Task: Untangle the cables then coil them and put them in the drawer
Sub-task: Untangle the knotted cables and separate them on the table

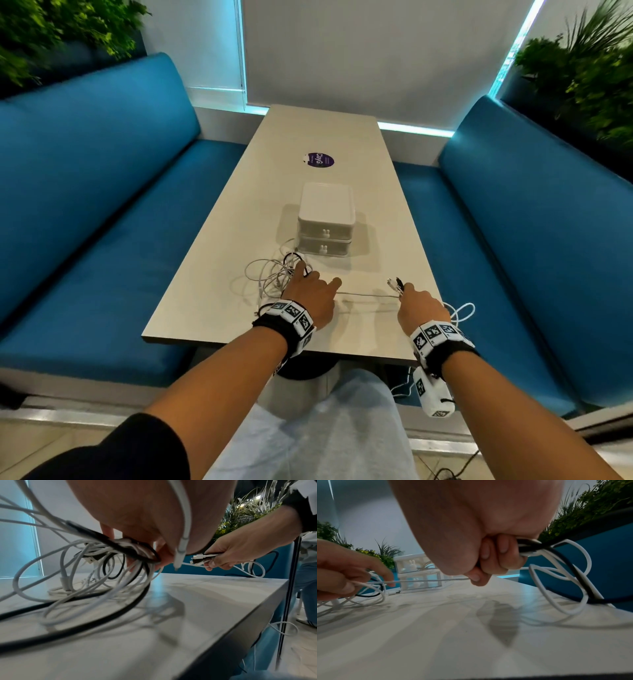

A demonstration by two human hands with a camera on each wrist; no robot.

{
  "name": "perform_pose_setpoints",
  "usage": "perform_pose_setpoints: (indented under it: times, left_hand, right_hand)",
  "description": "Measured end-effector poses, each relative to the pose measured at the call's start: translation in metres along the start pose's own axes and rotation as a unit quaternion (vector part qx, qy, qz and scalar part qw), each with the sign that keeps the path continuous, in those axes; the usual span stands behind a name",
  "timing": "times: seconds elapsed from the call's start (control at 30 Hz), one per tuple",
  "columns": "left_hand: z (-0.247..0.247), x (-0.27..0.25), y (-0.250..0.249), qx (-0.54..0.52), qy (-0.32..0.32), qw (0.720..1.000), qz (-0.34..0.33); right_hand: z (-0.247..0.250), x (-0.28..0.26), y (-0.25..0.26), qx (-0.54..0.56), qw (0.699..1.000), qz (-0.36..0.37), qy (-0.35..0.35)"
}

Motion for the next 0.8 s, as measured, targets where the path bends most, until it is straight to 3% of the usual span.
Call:
perform_pose_setpoints:
  times: [0.2, 0.33, 0.6, 0.8]
  left_hand:
    - [0.003, -0.002, -0.002, 0.012, -0.023, 1.000, 0.003]
    - [-0.004, -0.001, 0.005, 0.023, -0.004, 1.000, 0.001]
    - [-0.014, -0.012, 0.044, 0.031, 0.027, 0.999, 0.013]
    - [-0.012, -0.008, 0.019, 0.025, 0.040, 0.998, -0.029]
  right_hand:
    - [-0.002, -0.003, -0.001, -0.007, 1.000, 0.005, -0.004]
    - [0.003, -0.002, -0.009, -0.012, 1.000, -0.007, -0.004]
    - [0.020, -0.003, -0.075, 0.007, 0.994, -0.107, -0.011]
    - [0.023, -0.004, -0.034, 0.053, 0.995, -0.076, -0.031]
Point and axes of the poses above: each hand's wrist, its own x-axis towards the middle knuckle, its own z-axis out of the back of the hand, y = z × x, the point moved 8 cm from there along x, towards the middle knuckle, and after that the axes turned 3 degrees about x, right-handed, at the moved point
